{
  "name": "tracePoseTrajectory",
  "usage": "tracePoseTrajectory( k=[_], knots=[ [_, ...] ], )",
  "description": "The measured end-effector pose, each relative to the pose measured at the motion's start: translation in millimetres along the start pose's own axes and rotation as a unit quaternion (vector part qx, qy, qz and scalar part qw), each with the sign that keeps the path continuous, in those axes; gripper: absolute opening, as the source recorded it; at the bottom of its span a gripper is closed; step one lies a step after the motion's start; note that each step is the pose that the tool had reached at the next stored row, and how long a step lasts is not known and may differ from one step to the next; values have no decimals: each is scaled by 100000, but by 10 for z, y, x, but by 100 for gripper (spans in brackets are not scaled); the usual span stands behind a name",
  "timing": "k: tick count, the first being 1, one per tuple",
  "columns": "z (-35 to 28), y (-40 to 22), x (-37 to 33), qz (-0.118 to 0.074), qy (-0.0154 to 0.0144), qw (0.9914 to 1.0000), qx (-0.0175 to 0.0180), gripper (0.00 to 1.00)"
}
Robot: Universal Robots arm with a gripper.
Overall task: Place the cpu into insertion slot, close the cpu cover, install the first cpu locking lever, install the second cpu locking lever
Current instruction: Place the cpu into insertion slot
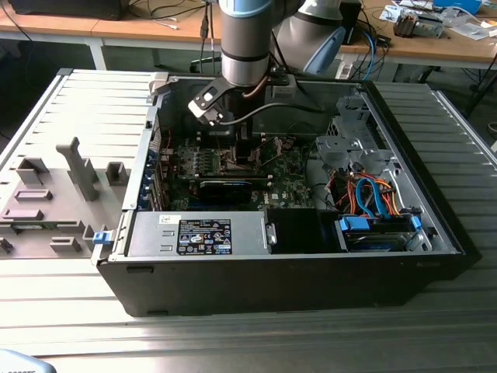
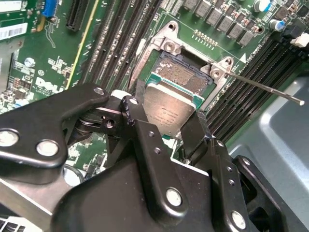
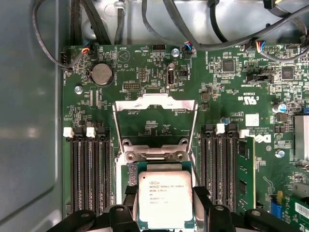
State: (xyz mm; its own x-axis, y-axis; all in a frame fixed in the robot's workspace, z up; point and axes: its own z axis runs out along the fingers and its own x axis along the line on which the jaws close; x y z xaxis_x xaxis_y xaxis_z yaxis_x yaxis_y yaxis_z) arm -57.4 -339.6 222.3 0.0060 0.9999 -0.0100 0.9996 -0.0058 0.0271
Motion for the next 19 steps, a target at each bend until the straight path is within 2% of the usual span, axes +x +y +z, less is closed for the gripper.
tracePoseTrajectory(
  k=[7,19],
  knots=[
    [66,-27,54,120,0,100000,-3,55],
    [176,-81,67,414,-13,99999,6,55]
  ],
)
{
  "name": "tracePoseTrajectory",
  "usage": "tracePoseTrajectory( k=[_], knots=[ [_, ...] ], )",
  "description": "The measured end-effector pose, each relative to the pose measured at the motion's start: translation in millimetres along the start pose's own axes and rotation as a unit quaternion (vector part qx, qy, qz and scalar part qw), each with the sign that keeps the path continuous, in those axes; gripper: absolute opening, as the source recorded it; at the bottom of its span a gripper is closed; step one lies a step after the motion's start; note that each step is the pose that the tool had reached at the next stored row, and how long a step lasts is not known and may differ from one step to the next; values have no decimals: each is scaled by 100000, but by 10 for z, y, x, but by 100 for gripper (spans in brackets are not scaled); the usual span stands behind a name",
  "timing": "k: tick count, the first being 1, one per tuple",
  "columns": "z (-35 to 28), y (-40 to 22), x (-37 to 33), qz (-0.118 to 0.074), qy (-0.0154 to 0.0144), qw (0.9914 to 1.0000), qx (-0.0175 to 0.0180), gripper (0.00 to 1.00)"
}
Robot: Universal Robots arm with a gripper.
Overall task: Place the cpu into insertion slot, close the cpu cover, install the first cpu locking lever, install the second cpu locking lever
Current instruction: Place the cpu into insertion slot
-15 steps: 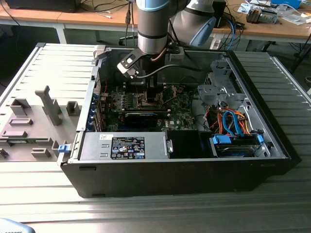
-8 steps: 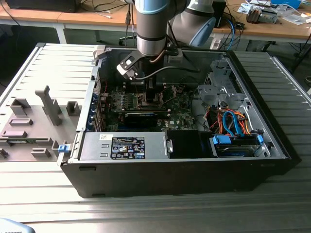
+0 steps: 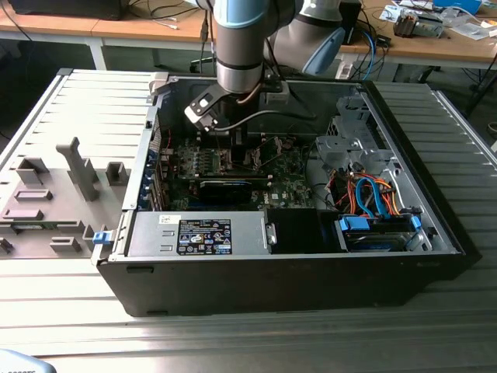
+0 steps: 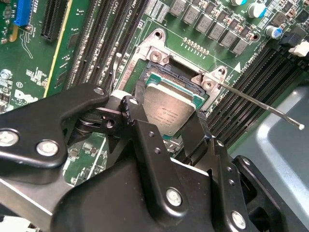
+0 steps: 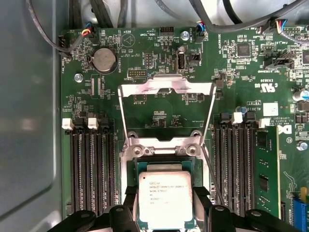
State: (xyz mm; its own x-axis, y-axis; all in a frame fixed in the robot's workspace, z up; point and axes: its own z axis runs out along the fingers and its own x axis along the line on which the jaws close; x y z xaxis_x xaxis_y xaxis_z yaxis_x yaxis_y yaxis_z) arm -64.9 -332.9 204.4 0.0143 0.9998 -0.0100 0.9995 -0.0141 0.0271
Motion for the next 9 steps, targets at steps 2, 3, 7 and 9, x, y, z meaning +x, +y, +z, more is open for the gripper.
tracePoseTrajectory(
  k=[2,3,7,9],
  knots=[
    [13,-2,0,26,-18,100000,6,55],
    [19,-3,0,53,-24,100000,7,55],
    [41,-4,0,95,-2,100000,3,55],
    [48,-3,1,95,-1,100000,-1,55]
  ],
)
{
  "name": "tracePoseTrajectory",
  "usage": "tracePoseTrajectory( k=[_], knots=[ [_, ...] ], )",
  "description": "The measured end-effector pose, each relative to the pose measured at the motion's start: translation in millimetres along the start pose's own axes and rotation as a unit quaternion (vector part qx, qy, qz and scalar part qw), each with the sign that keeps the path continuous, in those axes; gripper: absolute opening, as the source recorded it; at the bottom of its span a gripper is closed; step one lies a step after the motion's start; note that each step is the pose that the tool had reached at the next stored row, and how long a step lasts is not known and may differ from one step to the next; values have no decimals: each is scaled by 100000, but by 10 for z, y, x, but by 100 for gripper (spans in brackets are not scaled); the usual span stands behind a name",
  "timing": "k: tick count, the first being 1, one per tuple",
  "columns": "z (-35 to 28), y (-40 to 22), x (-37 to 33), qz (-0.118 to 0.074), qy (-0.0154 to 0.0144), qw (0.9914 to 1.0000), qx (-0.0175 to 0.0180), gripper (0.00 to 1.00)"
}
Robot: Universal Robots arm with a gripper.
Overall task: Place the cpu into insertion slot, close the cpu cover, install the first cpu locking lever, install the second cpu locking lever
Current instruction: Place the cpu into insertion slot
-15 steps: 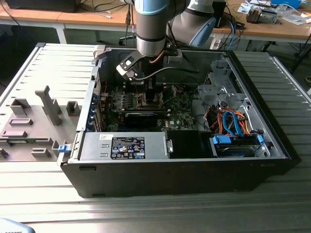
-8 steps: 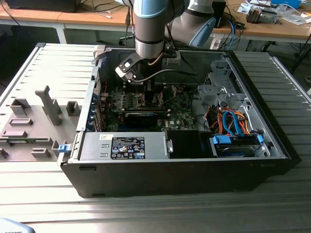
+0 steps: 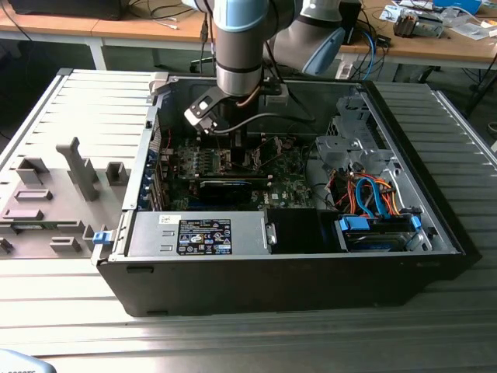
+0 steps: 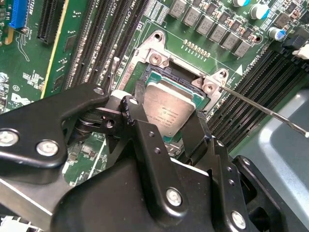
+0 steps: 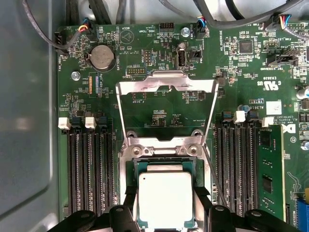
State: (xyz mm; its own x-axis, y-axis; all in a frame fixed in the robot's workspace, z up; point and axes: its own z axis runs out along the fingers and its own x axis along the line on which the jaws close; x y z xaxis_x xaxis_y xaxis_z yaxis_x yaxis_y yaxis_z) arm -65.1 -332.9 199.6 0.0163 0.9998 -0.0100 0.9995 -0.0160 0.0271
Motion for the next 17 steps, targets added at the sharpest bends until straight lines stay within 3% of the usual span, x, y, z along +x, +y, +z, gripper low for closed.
tracePoseTrajectory(
  k=[13,14,17],
  knots=[
    [25,1,3,2,56,100000,-34,55],
    [23,0,2,3,32,100000,-18,62],
    [20,-1,0,2,1,100000,1,62]
  ],
)
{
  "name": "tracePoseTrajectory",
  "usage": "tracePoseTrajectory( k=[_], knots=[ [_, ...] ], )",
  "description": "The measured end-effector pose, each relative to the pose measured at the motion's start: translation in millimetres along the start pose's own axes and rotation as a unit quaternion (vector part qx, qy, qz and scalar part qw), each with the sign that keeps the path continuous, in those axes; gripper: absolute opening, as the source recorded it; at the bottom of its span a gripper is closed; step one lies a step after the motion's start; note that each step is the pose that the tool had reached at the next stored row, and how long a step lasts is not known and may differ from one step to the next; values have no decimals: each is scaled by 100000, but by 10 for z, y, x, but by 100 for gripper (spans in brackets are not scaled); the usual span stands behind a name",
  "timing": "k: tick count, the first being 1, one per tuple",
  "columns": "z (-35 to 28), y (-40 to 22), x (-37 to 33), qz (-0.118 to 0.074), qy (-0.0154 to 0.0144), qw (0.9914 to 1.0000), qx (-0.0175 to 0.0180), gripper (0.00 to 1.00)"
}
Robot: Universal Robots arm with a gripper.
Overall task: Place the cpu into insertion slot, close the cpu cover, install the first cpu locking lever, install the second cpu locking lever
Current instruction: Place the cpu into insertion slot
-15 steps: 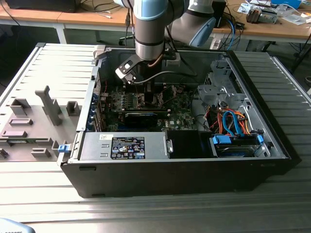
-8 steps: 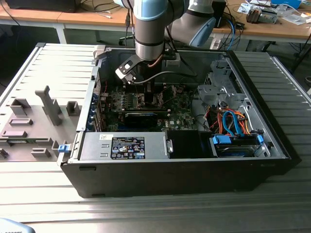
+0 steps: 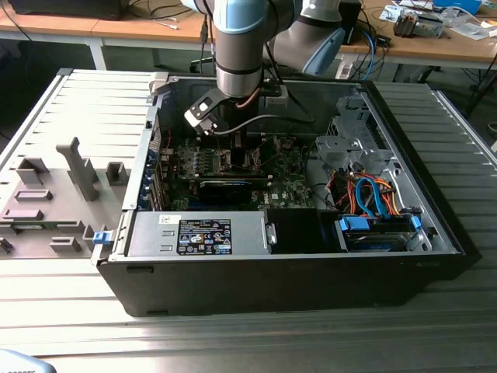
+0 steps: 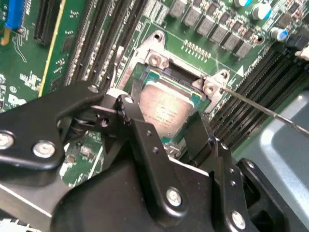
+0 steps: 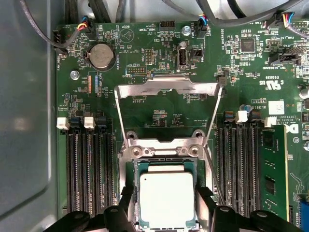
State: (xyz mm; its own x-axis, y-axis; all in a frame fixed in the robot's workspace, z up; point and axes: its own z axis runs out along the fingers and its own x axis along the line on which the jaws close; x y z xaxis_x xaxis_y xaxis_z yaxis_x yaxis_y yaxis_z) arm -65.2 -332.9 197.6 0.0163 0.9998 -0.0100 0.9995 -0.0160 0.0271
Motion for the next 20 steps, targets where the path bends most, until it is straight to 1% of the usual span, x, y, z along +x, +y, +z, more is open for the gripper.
tracePoseTrajectory(
  k=[1,3,4,6,8,10,11,12,15,16,17,18,19,20],
  knots=[
    [0,0,0,-1,0,100000,-3,62],
    [-24,1,-1,-1,-7,100000,4,62],
    [-59,1,-1,3,-2,100000,-1,62],
    [-107,3,-1,0,-14,100000,-1,62],
    [-124,4,-1,-2,-15,100000,-3,62],
    [-126,4,2,-3,93,100000,-4,60],
    [-127,4,3,0,133,100000,-9,54],
    [-130,4,2,0,119,100000,0,54],
    [-137,3,-7,-129,124,100000,1,35],
    [-137,0,-9,-711,143,99997,-7,23],
    [-136,0,-9,-1405,161,99990,-15,17],
    [-135,-1,-9,-2240,187,99975,-22,17],
    [-135,-2,-10,-3109,203,99951,-26,11],
    [-134,-2,-10,-4401,241,99903,-40,11]
  ],
)
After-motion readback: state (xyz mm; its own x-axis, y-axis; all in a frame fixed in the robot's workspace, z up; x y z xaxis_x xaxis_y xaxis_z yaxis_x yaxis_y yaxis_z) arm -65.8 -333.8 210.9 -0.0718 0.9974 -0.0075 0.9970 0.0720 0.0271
